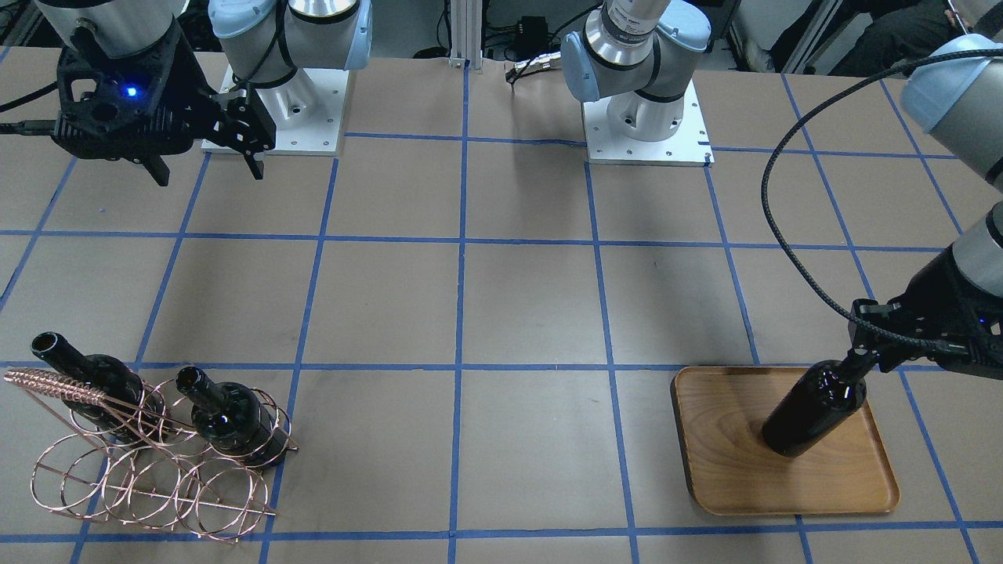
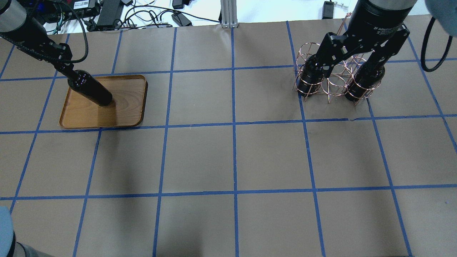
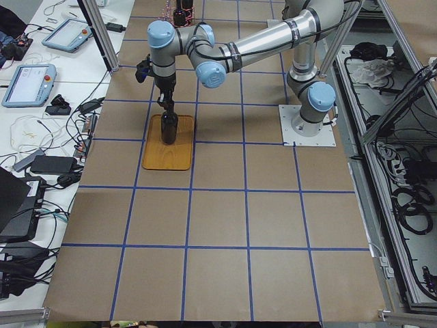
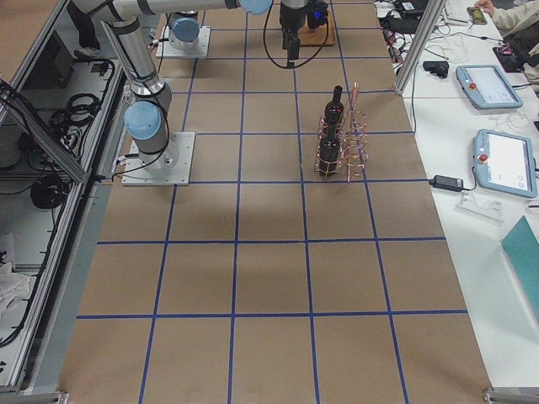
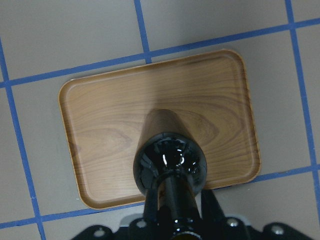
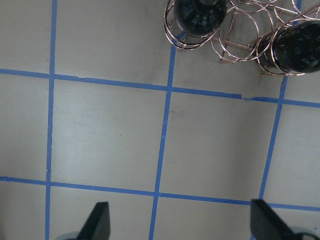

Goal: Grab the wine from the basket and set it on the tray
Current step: 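Lower the held bottle onto the wooden tray with the left gripper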

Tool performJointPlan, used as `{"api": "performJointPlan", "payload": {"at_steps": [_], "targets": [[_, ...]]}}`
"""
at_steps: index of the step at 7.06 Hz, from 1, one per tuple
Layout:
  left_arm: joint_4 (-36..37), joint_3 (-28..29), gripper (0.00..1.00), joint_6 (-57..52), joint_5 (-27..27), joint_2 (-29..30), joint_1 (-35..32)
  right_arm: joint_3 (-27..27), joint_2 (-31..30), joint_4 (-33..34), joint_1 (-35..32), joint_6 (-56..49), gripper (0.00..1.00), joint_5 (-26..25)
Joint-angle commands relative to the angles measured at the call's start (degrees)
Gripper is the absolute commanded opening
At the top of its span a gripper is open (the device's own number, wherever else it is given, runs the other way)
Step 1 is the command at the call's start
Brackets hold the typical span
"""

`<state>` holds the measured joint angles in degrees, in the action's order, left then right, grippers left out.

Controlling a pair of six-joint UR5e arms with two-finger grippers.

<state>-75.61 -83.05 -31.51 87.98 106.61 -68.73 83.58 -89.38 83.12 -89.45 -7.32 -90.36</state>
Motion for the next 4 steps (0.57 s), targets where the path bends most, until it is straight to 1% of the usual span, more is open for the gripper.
{"api": "performJointPlan", "payload": {"at_steps": [1, 3, 4], "targets": [[0.4, 0.0, 1.00, -0.1, -0.4, -0.2, 0.0, 0.0, 0.1, 0.2, -0.1, 0.1, 1.00, 0.6], [-0.5, 0.5, 1.00, 0.2, 0.2, -3.7, -1.1, 0.1, -0.1, 0.3, -0.1, 0.2, 1.00, 0.8], [-4.5, 0.5, 1.00, 1.7, 0.0, -6.7, -1.5, 0.3, -0.1, 0.2, 0.0, 0.1, 1.00, 0.7]]}}
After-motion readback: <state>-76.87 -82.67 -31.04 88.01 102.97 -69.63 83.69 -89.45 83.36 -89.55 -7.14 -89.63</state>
